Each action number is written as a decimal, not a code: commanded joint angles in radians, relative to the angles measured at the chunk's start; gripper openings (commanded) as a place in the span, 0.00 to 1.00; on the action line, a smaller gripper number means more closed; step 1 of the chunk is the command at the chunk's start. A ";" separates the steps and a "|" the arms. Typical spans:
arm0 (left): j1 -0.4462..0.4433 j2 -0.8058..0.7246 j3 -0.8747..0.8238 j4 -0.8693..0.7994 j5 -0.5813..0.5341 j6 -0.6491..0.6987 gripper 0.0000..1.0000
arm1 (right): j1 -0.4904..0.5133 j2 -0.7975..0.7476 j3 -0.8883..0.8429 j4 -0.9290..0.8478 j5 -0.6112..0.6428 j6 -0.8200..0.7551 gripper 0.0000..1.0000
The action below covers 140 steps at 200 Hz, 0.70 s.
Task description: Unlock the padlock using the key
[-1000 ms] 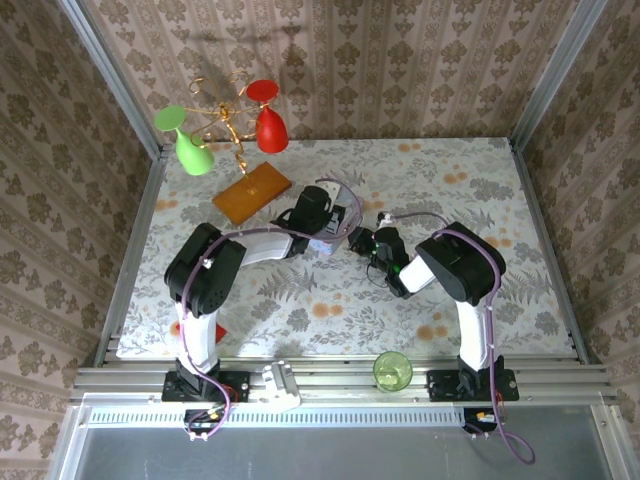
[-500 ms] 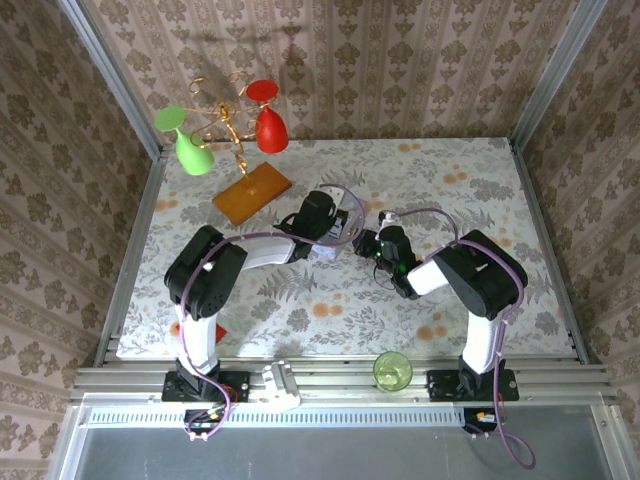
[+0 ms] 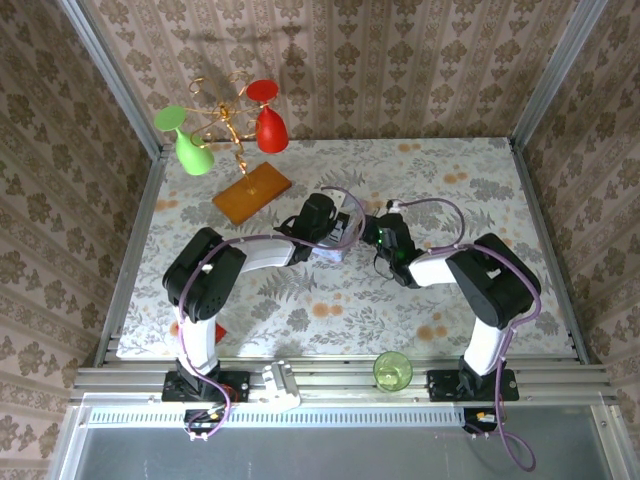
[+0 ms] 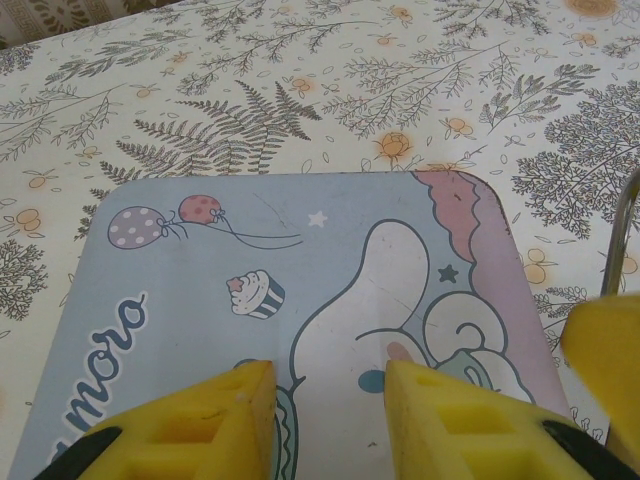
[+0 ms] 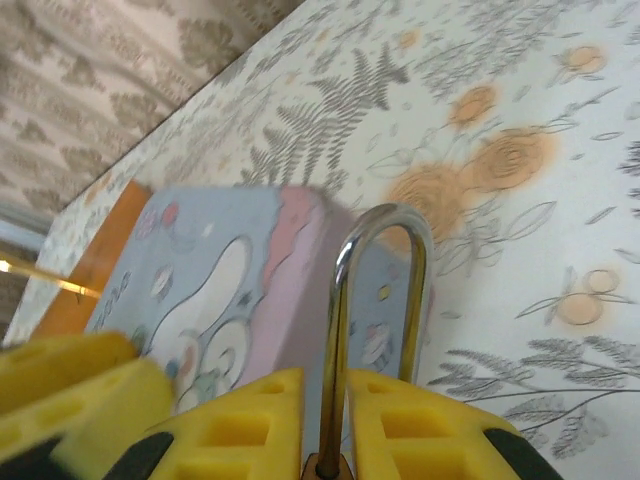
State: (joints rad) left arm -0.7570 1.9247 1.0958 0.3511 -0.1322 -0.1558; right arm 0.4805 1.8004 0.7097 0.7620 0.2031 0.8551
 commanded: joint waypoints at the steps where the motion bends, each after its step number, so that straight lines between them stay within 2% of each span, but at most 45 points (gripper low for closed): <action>1: -0.015 0.094 -0.105 -0.320 0.052 -0.012 0.34 | -0.029 0.059 -0.021 0.114 0.003 0.167 0.00; 12: -0.013 0.089 -0.114 -0.314 0.051 -0.014 0.34 | -0.031 0.083 0.007 0.105 -0.048 0.122 0.00; 31: -0.012 0.073 -0.110 -0.336 0.033 -0.014 0.35 | -0.036 0.006 0.052 -0.081 -0.100 -0.026 0.00; 43: -0.006 0.070 -0.087 -0.379 0.013 -0.007 0.35 | -0.034 -0.101 0.076 -0.313 -0.077 -0.110 0.00; 55: 0.009 0.061 -0.077 -0.390 0.004 -0.002 0.35 | -0.047 -0.175 0.106 -0.510 -0.144 -0.204 0.00; 71: 0.035 0.040 -0.074 -0.381 0.019 0.003 0.35 | -0.069 -0.190 0.198 -0.818 -0.250 -0.311 0.00; 91: 0.063 0.014 -0.045 -0.399 0.027 0.023 0.37 | -0.071 -0.192 0.229 -1.043 -0.307 -0.363 0.00; 126: 0.085 -0.022 0.088 -0.469 0.077 0.050 0.47 | -0.068 -0.204 0.198 -1.178 -0.364 -0.398 0.00; 140: 0.091 -0.027 0.163 -0.501 0.094 0.049 0.50 | -0.072 -0.212 0.178 -1.182 -0.389 -0.401 0.00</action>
State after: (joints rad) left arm -0.6918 1.8851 1.1885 0.1089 -0.0624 -0.1249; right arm 0.4122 1.5906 0.9142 -0.2382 -0.1024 0.5163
